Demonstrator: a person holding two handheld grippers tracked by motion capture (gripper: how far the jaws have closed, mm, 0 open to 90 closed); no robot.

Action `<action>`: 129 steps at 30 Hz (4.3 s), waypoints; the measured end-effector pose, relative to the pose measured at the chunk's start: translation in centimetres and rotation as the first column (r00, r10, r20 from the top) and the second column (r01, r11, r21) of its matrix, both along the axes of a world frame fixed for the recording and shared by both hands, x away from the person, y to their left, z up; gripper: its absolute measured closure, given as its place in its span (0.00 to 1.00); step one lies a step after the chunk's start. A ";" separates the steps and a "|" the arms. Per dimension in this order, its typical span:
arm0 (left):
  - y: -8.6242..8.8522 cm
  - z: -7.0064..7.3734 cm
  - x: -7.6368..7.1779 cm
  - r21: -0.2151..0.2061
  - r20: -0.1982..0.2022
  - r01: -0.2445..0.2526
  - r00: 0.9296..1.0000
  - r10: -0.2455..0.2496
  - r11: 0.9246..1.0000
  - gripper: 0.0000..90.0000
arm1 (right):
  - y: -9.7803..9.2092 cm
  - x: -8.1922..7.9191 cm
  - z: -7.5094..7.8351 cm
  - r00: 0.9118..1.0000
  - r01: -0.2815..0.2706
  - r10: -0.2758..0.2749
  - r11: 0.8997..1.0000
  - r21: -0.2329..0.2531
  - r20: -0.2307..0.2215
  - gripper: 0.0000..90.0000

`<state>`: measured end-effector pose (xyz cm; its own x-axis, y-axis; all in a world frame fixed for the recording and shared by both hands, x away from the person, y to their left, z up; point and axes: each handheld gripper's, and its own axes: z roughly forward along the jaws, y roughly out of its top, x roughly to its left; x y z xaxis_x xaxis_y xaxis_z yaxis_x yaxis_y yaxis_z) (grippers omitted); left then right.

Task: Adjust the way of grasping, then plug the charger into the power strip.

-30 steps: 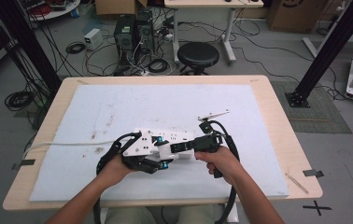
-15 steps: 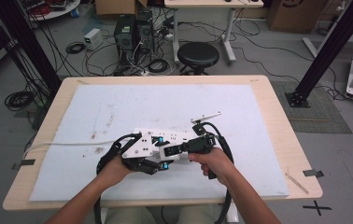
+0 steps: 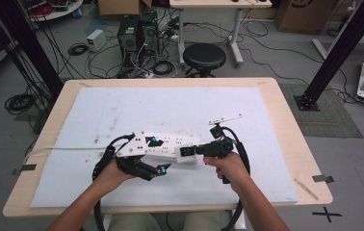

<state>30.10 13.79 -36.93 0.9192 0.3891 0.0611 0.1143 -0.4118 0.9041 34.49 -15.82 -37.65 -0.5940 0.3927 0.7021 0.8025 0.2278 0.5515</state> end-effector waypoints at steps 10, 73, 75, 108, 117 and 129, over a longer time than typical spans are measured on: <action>2.8 -0.3 0.2 -0.062 -0.046 -0.132 0.991 0.129 0.989 0.27 | -2.5 -1.0 0.6 0.984 0.061 -0.044 0.994 -0.093 0.173 0.70; 13.3 -3.5 0.5 -0.116 -0.148 -0.431 0.898 0.413 0.895 0.27 | 1.0 4.1 6.0 0.885 0.027 0.260 0.801 -0.598 0.387 0.70; 13.3 -3.7 0.4 -0.119 -0.152 -0.435 0.896 0.416 0.893 0.27 | 1.6 4.5 6.0 0.877 0.018 0.285 0.785 -0.619 0.388 0.70; 13.8 -4.9 0.4 -0.111 -0.164 -0.443 0.891 0.423 0.890 0.28 | 8.9 8.1 3.6 0.776 -0.233 0.594 0.583 -0.778 0.213 0.70; 13.9 -5.1 0.4 -0.110 -0.171 -0.446 0.889 0.425 0.888 0.28 | 9.4 8.4 2.7 0.752 -0.258 0.634 0.535 -0.805 0.180 0.70; 14.0 -5.2 0.4 -0.113 -0.173 -0.449 0.887 0.428 0.886 0.28 | 12.2 8.4 2.5 0.653 -0.297 0.751 0.369 -0.881 0.095 0.71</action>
<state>30.52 27.77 -42.14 0.6473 0.7487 -0.1429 0.3808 -0.1553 0.9115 42.90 -3.65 -35.12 -0.9937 0.0826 -0.0761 0.0722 0.9887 0.1314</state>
